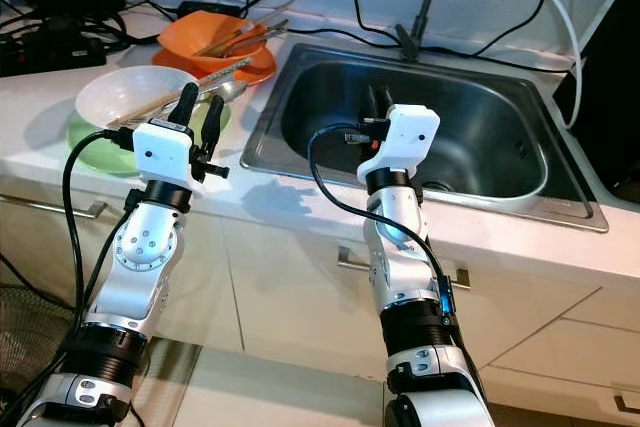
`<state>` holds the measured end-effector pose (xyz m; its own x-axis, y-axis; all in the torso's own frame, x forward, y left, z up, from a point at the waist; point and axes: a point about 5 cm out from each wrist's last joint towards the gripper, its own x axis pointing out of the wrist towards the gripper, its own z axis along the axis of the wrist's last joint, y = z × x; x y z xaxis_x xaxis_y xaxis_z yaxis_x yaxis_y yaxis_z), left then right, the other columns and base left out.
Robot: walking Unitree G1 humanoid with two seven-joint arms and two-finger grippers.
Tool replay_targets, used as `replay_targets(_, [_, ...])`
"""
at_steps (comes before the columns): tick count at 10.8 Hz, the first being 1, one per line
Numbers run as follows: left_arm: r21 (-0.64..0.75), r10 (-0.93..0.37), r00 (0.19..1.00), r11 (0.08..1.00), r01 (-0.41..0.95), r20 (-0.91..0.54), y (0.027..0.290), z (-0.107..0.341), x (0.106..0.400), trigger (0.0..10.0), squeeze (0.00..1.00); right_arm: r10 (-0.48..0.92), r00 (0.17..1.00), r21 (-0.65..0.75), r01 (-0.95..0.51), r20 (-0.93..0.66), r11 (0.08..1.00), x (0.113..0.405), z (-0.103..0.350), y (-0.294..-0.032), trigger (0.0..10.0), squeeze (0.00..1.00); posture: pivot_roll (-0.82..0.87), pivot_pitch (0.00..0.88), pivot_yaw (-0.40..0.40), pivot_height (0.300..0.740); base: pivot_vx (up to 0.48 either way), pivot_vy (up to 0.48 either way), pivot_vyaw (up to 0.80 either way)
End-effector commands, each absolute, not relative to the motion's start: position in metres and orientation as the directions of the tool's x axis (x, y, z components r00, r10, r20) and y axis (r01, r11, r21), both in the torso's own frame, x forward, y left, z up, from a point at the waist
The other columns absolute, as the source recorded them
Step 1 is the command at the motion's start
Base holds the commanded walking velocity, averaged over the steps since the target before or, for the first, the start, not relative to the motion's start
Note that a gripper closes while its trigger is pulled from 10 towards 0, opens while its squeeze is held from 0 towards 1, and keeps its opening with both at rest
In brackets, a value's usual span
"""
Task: Kitchen organization
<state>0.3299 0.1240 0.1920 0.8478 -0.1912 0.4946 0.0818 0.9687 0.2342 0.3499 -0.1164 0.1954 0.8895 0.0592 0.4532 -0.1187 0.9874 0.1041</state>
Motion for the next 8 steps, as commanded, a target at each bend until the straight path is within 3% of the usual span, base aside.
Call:
replay_targets(1, [0.234, -0.2, 0.823, 0.969, 0.084, 0.532, 0.1193, 0.2005, 0.3281, 10.0, 0.0, 0.052, 0.887, 0.096, -0.108, 0.458, 0.99, 0.3501, 0.1942, -0.12, 10.0, 0.0, 0.22, 0.009, -0.062, 0.74, 0.274, 0.0, 0.0])
replay_targets(8, [0.249, -0.202, 0.812, 0.966, 0.073, 0.547, 0.1212, 0.2051, 0.3255, 10.0, 0.0, 0.053, 0.888, 0.092, -0.106, 0.456, 0.99, 0.3498, 0.1905, -0.1189, 10.0, 0.0, 0.22, 0.013, -0.062, 0.74, 0.385, 0.0, 0.0])
